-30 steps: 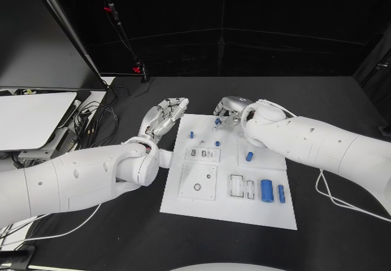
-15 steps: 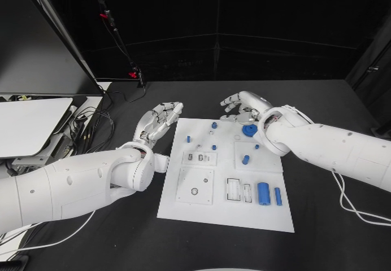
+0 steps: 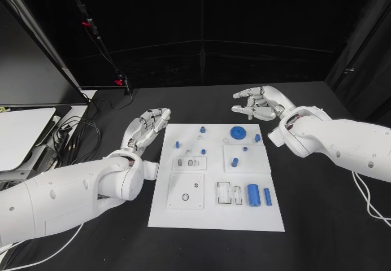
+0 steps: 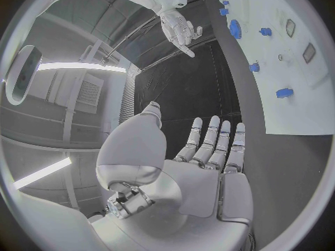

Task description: Assemble the parts on the task board

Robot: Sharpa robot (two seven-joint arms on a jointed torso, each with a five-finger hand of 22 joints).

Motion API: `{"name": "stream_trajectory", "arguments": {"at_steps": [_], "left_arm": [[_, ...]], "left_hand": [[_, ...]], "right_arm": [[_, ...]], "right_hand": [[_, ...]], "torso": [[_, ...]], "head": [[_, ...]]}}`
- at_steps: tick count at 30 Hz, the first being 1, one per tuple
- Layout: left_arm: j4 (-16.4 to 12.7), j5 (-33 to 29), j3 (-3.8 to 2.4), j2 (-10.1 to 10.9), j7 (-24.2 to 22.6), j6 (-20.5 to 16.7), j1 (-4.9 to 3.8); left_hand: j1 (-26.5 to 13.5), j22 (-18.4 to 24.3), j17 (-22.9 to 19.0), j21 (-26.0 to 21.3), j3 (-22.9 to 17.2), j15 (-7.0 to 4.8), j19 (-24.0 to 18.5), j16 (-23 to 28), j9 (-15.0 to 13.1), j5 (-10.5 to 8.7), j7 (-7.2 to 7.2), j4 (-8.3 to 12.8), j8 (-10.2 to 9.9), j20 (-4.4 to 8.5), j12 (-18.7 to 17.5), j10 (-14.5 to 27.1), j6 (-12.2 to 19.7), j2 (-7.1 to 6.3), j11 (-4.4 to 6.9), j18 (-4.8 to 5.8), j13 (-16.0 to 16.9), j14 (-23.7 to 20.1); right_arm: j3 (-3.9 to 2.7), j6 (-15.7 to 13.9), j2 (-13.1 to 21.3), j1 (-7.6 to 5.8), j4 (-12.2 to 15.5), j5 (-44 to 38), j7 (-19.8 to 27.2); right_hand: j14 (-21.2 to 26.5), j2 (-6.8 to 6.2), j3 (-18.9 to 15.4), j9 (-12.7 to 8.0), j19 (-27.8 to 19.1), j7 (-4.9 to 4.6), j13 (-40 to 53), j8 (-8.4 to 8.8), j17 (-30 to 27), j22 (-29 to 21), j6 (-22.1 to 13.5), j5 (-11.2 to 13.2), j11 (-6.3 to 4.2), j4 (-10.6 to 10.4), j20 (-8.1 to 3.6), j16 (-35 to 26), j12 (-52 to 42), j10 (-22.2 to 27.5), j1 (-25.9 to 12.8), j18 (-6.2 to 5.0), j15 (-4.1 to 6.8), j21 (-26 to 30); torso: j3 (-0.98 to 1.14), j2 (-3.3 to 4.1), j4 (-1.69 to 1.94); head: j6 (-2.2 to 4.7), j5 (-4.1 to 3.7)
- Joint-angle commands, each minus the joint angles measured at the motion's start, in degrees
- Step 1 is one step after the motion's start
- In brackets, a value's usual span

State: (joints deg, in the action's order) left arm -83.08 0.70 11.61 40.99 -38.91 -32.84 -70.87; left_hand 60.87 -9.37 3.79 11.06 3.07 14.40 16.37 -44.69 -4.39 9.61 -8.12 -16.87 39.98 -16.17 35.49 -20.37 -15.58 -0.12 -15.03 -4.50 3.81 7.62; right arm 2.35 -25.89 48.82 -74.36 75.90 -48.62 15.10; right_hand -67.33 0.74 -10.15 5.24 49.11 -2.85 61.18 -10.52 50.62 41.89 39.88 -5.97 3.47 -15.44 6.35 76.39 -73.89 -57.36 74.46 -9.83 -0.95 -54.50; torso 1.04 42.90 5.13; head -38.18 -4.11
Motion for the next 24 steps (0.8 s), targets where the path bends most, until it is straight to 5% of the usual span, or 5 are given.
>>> {"name": "stream_trajectory", "arguments": {"at_steps": [1,3,7,10,24], "left_arm": [[0.0,0.4,-0.06,-0.1,-15.4,0.6,-0.08],[0.0,0.4,-0.06,0.0,-15.4,0.6,-0.07],[0.1,0.4,-0.06,0.0,-15.4,0.6,-0.07],[0.1,0.4,-0.05,0.0,-15.5,0.6,-0.07],[0.3,0.4,-0.05,-0.1,-15.5,0.6,-0.06]], "left_hand": [[0.1,-0.1,0.0,0.2,-0.3,0.43,-0.1,-0.3,0.1,0.23,-8.89,0.1,0.3,-0.09,0.2,0.0,-0.3,0.63,-0.01,-0.98,0.0,0.1],[0.1,-0.1,0.0,0.2,-0.3,0.43,-0.1,-0.3,0.1,0.23,-8.89,0.1,0.3,-0.09,0.2,0.0,-0.3,0.63,-0.01,-0.98,0.0,0.1],[0.1,-0.1,0.0,0.2,-0.3,0.43,-0.1,-0.3,0.1,0.23,-8.89,0.1,0.3,-0.09,0.2,0.0,-0.3,0.63,-0.01,-0.98,0.0,0.1],[0.1,-0.1,0.0,0.3,-0.3,0.44,-0.1,-0.3,0.1,0.24,-8.89,0.1,0.3,-0.10,0.3,0.0,-0.3,0.69,0.00,-0.98,0.0,0.1],[0.2,-0.3,0.0,0.6,-0.2,0.48,0.2,-0.5,0.1,0.28,-8.88,0.1,0.4,-0.17,0.4,-0.2,-0.5,0.93,0.00,-0.99,0.0,0.3]], "right_arm": [[0.01,2.3,0.3,-0.15,-0.7,-3.2,-1.2],[0.05,2.7,0.2,-0.14,-1.5,-5.5,-2.9],[0.08,1.4,-0.1,-0.10,-2.9,-8.2,-4.5],[0.11,-0.5,-0.6,-0.06,-4.0,-10.0,-5.2],[0.13,6.6,-1.8,0.98,-5.6,-23.2,-15.7]], "right_hand": [[-5.5,0.31,-1.7,0.4,-0.9,1.37,14.4,-2.86,15.0,3.7,-3.4,-1.1,0.35,-0.7,0.48,7.4,-10.4,-10.5,-0.8,0.67,-0.48,-2.3],[-21.6,0.02,-2.3,1.3,5.3,1.98,25.9,-6.97,38.1,14.9,-6.3,-3.3,0.98,-0.8,0.80,13.5,-15.6,-27.1,-1.6,2.55,-1.20,-11.3],[-22.7,-0.92,-1.0,3.0,25.4,0.43,28.8,-13.32,39.4,35.9,-8.6,-5.0,1.34,-0.9,1.29,13.6,-16.1,-32.6,-0.9,6.56,-1.64,-27.7],[-22.7,-1.61,0.7,4.9,40.9,-5.51,28.8,-18.67,39.4,48.1,-7.6,-5.7,0.99,-0.9,1.47,13.6,-16.1,-32.6,-0.2,9.83,-1.12,-35.5],[-22.7,-7.70,8.6,7.6,40.9,-7.47,28.8,-27.22,39.4,48.1,-13.4,-13.3,2.44,-1.0,3.23,13.6,-16.1,-32.6,1.1,9.83,-2.31,-35.5]], "torso": [[0.06,0.10,0.28],[0.05,0.08,0.20],[0.06,0.13,0.27],[0.03,0.07,0.23],[-0.01,0.05,0.25]], "head": [[0.27,-1.04],[0.45,-1.75],[0.49,-2.62],[0.39,-2.58],[0.17,-1.67]]}}
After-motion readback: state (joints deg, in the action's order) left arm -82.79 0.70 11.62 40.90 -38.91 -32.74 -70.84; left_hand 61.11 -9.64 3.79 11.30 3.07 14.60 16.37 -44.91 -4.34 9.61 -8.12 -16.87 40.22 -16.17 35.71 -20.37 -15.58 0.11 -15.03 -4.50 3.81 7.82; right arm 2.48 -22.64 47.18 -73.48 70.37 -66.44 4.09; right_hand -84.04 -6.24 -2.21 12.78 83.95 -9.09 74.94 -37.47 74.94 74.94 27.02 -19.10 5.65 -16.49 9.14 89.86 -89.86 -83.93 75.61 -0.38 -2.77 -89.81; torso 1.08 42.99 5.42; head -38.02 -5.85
